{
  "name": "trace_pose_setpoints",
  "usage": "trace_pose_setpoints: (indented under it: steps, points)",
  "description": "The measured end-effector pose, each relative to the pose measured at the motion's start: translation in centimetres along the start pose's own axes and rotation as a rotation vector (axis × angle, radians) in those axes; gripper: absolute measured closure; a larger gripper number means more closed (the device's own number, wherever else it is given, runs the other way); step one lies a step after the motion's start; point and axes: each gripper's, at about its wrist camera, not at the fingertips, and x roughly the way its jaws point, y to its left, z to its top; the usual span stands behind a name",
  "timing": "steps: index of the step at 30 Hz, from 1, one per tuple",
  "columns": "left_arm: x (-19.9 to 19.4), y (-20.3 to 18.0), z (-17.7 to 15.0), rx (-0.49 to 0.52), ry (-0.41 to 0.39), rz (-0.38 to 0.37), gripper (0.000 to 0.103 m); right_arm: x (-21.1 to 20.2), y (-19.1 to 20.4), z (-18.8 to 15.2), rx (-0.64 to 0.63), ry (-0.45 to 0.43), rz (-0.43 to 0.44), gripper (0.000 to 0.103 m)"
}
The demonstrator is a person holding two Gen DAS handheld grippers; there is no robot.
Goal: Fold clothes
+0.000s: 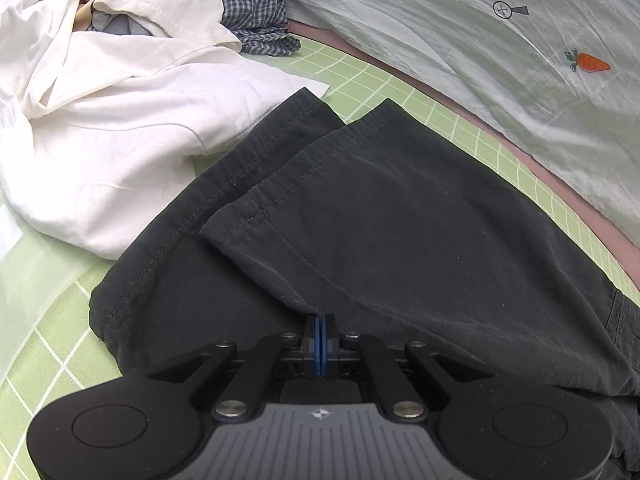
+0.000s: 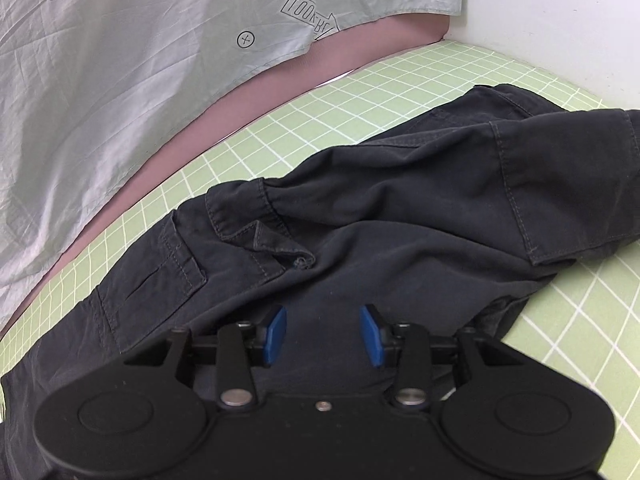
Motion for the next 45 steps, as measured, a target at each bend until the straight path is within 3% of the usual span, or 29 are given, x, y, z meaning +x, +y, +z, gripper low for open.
trace_pose_setpoints:
  steps: [12, 21, 29, 34, 37, 45]
  points:
    - [-0.3, 2.2, 0.4, -0.082, 0.007, -0.062, 0.093, -2.9, -0.5, -3.0, -0.015, 0.026, 0.010, 0.058]
    - [0.1, 3.7, 0.2, -0.095, 0.005, -0.073, 0.087, -2.1, -0.9, -5.1, -0.087, 0.089, -0.075, 0.058]
    - [0.2, 3.7, 0.3, -0.055, 0.010, -0.078, 0.087, -0.2, -2.4, -3.0, -0.065, 0.017, -0.176, 0.054]
    - [0.3, 4.1, 0.3, -0.056, 0.006, -0.093, 0.087, 1.7, -4.6, -1.1, 0.024, 0.026, -0.211, 0.048]
    - [0.4, 4.5, 0.5, -0.075, 0.003, -0.089, 0.091, 2.3, -4.8, -0.5, -0.037, 0.040, -0.292, 0.047]
    - [0.6, 4.9, 0.8, -0.075, 0.004, -0.083, 0.096, 0.0, -8.4, -0.4, -0.162, 0.050, -0.397, 0.050]
